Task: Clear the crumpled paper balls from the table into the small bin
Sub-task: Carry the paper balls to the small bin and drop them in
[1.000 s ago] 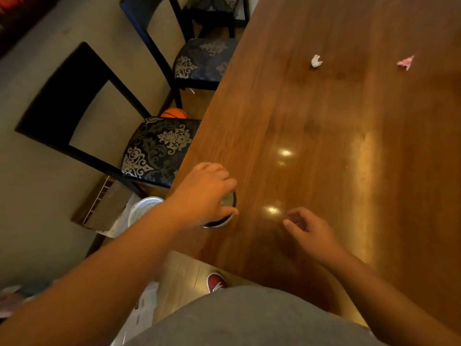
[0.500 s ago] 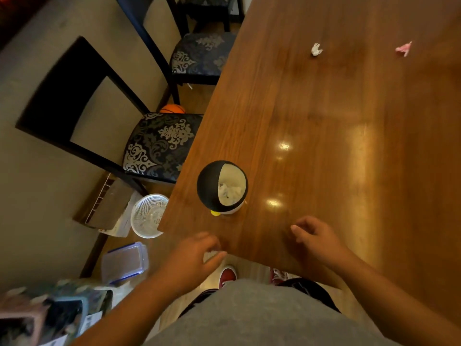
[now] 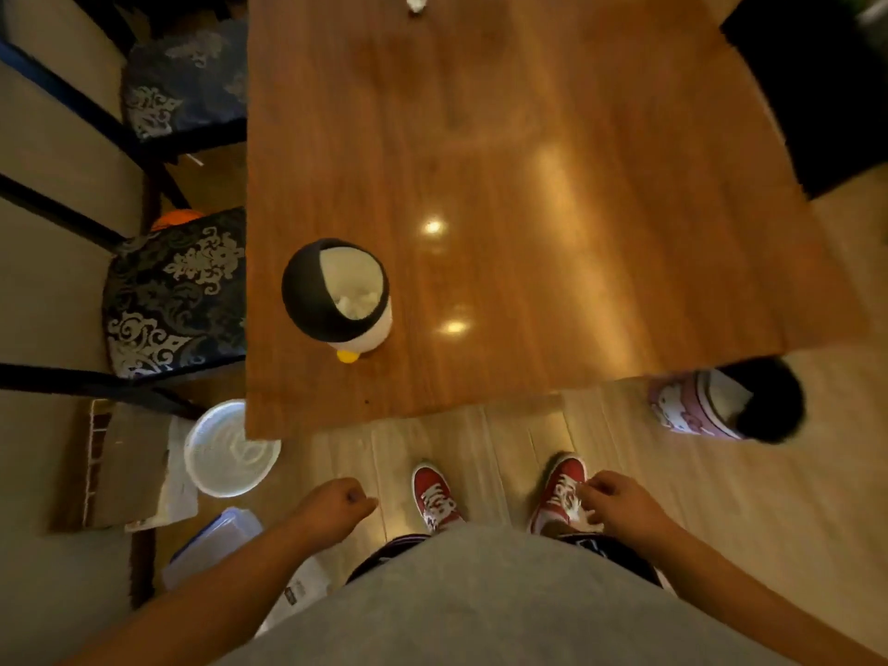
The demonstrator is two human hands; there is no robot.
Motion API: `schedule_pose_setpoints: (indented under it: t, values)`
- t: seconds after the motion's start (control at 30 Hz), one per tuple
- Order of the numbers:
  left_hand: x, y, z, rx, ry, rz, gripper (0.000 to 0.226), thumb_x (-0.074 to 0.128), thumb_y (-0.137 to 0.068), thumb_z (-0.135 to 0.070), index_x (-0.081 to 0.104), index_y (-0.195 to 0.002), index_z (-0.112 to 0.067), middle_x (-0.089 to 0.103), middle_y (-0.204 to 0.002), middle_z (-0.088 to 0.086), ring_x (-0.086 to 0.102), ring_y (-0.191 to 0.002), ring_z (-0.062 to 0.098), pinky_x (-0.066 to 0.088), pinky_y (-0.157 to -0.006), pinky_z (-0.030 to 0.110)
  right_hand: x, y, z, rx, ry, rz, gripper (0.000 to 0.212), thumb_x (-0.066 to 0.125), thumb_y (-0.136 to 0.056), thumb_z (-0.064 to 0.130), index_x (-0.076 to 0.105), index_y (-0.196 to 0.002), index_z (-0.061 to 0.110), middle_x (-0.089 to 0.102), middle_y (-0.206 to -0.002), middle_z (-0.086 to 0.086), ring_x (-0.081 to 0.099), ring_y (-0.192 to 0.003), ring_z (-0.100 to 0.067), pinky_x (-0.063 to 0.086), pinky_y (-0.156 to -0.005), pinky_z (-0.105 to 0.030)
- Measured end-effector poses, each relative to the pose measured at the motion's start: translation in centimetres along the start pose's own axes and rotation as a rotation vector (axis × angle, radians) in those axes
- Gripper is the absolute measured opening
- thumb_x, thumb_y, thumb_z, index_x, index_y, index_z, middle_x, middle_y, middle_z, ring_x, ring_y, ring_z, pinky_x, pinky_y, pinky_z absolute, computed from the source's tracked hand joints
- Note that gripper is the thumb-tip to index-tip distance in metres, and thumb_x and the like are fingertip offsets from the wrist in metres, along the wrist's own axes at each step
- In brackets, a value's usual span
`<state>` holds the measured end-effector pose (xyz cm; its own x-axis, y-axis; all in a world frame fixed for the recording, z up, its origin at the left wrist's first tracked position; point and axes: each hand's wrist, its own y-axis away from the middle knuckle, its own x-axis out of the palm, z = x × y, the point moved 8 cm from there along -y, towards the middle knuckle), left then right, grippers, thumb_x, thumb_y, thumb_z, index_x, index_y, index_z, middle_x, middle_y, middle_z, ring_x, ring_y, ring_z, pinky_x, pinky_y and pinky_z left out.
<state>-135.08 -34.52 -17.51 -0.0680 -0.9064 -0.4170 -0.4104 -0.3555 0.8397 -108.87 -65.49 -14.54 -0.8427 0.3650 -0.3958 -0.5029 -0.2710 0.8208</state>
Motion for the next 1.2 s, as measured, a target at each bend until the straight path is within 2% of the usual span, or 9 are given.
schedule_pose_setpoints:
  t: [0.07, 0.17, 0.3, 0.53, 0.7, 0.77, 0.87, 1.03, 1.2]
  values:
    - [0.6, -0.6, -1.6, 0.010, -0.014, 0.007, 0.025, 0.065, -0.087, -0.033, 0.061, -0.073, -0.011, 0.069, -0.083, 0.018, 0.064, -0.078, 0.030, 0.054, -0.078, 0.045, -1.6, 1.1, -5.1, 0.088, -0.100, -0.078, 0.015, 0.061, -0.089, 0.029, 0.066, -0.080, 0.019, 0.070, -0.087, -0.009, 0.066, -0.077, -0.025, 0.052, -0.073, -0.038]
    - [2.4, -1.1, -5.8, 0.048, -0.082, 0.031, 0.026, 0.064, -0.087, -0.035, 0.064, -0.077, -0.011, 0.072, -0.080, 0.012, 0.068, -0.076, 0.028, 0.052, -0.064, 0.035, -3.3, 3.5, -12.4, 0.204, -0.232, -0.155, 0.021, 0.063, -0.089, 0.026, 0.064, -0.078, 0.007, 0.066, -0.079, -0.019, 0.060, -0.067, -0.029, 0.045, -0.064, -0.038]
    - [7.4, -0.1, -13.1, 0.120, -0.141, 0.080, 0.020, 0.060, -0.089, -0.029, 0.064, -0.081, -0.010, 0.070, -0.081, 0.011, 0.064, -0.071, 0.022, 0.048, -0.061, 0.030, -4.6, 7.2, -21.4, 0.301, -0.367, -0.200, 0.022, 0.060, -0.092, 0.027, 0.064, -0.088, 0.005, 0.069, -0.085, -0.018, 0.063, -0.068, -0.028, 0.048, -0.060, -0.034]
    - [21.9, 4.9, -25.1, 0.222, -0.271, 0.206, 0.016, 0.056, -0.092, -0.028, 0.065, -0.090, -0.014, 0.067, -0.083, 0.002, 0.063, -0.070, 0.012, 0.048, -0.054, 0.021, -6.4, 13.6, -37.0, 0.388, -0.579, -0.283, 0.025, 0.059, -0.092, 0.026, 0.062, -0.083, 0.003, 0.066, -0.078, -0.015, 0.059, -0.061, -0.026, 0.043, -0.056, -0.031]
    - [32.3, 8.5, -30.6, 0.275, -0.343, 0.313, 0.012, 0.057, -0.092, -0.025, 0.064, -0.085, -0.017, 0.067, -0.087, 0.006, 0.064, -0.079, 0.019, 0.050, -0.065, 0.029, -7.4, 17.2, -46.8, 0.475, -0.717, -0.312, 0.025, 0.060, -0.092, 0.026, 0.062, -0.082, 0.004, 0.067, -0.081, -0.017, 0.060, -0.060, -0.026, 0.044, -0.053, -0.029]
    - [34.8, 9.5, -32.3, 0.295, -0.380, 0.313, 0.013, 0.056, -0.091, -0.027, 0.064, -0.087, -0.018, 0.069, -0.091, 0.007, 0.065, -0.084, 0.020, 0.049, -0.069, 0.031, -8.1, 18.0, -49.2, 0.495, -0.755, -0.319, 0.025, 0.061, -0.092, 0.027, 0.062, -0.082, 0.004, 0.067, -0.081, -0.017, 0.061, -0.061, -0.026, 0.045, -0.054, -0.029]
    - [37.2, 10.1, -34.5, 0.287, -0.421, 0.300, 0.016, 0.053, -0.093, -0.030, 0.063, -0.094, -0.017, 0.069, -0.095, 0.007, 0.064, -0.083, 0.017, 0.049, -0.067, 0.030, -10.5, 18.1, -51.1, 0.492, -0.794, -0.340, 0.024, 0.061, -0.091, 0.028, 0.063, -0.082, 0.005, 0.067, -0.083, -0.016, 0.062, -0.064, -0.027, 0.045, -0.056, -0.030]
    - [38.6, 9.0, -37.1, 0.223, -0.446, 0.263, 0.023, 0.052, -0.094, -0.028, 0.063, -0.100, -0.009, 0.069, -0.099, 0.012, 0.062, -0.081, 0.021, 0.049, -0.069, 0.030, -17.4, 16.1, -50.5, 0.419, -0.828, -0.374, 0.023, 0.060, -0.092, 0.028, 0.064, -0.089, 0.006, 0.069, -0.090, -0.015, 0.065, -0.072, -0.027, 0.049, -0.060, -0.032]
    - [39.8, 5.8, -40.9, 0.158, -0.432, 0.281, 0.028, 0.054, -0.095, -0.026, 0.060, -0.102, 0.000, 0.063, -0.088, 0.011, 0.055, -0.071, 0.019, 0.041, -0.062, 0.029, -25.8, 11.8, -49.5, 0.357, -0.866, -0.401, 0.022, 0.060, -0.092, 0.026, 0.063, -0.089, 0.004, 0.067, -0.086, -0.015, 0.062, -0.068, -0.026, 0.045, -0.057, -0.030]
